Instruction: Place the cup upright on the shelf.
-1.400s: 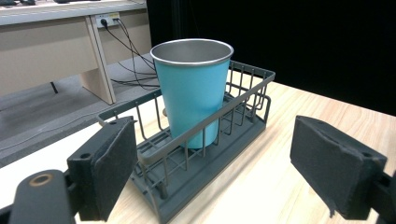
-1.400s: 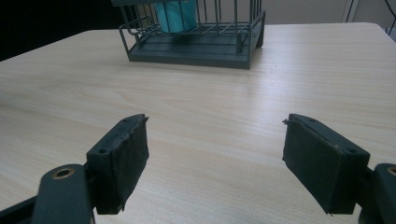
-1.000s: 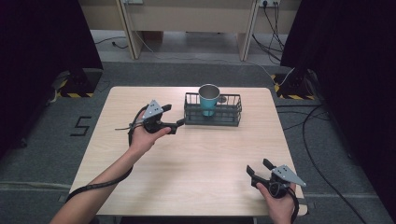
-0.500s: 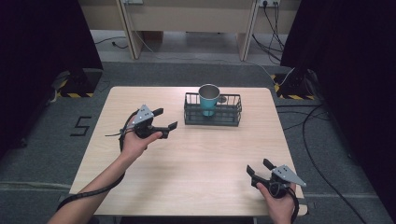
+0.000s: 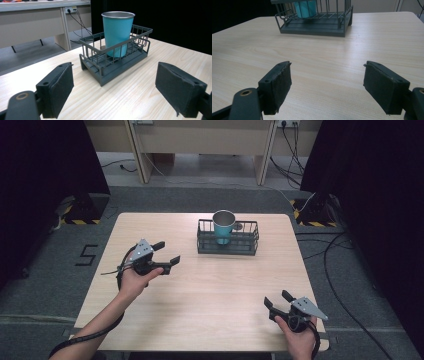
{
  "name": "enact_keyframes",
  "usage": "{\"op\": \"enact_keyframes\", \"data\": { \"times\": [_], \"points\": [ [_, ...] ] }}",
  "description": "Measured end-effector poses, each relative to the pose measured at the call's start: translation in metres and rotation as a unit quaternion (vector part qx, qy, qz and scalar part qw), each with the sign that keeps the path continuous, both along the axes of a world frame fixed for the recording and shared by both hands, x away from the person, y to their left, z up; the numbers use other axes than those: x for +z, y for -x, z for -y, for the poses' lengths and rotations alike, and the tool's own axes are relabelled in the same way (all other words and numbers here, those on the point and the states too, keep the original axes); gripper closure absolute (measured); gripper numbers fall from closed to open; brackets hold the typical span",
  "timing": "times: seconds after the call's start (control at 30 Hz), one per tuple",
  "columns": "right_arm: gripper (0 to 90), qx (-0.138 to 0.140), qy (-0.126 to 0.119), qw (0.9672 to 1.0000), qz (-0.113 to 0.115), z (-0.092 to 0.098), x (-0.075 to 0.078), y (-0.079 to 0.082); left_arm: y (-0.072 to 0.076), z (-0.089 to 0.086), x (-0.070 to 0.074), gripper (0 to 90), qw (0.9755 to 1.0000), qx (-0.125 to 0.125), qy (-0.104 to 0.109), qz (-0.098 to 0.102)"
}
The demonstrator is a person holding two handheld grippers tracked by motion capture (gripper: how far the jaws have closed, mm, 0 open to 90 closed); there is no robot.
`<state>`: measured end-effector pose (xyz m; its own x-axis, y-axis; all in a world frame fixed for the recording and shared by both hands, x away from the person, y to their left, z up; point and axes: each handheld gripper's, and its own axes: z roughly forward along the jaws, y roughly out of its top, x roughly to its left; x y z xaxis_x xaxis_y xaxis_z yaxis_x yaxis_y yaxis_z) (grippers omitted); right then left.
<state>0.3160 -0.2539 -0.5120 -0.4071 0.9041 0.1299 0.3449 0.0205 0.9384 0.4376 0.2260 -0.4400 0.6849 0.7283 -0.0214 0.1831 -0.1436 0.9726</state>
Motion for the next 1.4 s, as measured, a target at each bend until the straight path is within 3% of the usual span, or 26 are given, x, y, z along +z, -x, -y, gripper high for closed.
{"op": "enact_keyframes", "data": {
  "times": [0.63,1.4],
  "points": [
    [22.9,0.000,0.000,1.0000,-0.001,0.000,0.000,0.001,0.031,-0.025,-0.021,14.3,0.9998,0.008,0.001,-0.016],
    [22.9,0.000,0.000,1.0000,-0.003,-0.001,0.000,0.000,0.057,-0.056,-0.056,14.3,0.9979,0.044,0.004,-0.047]
  ]
}}
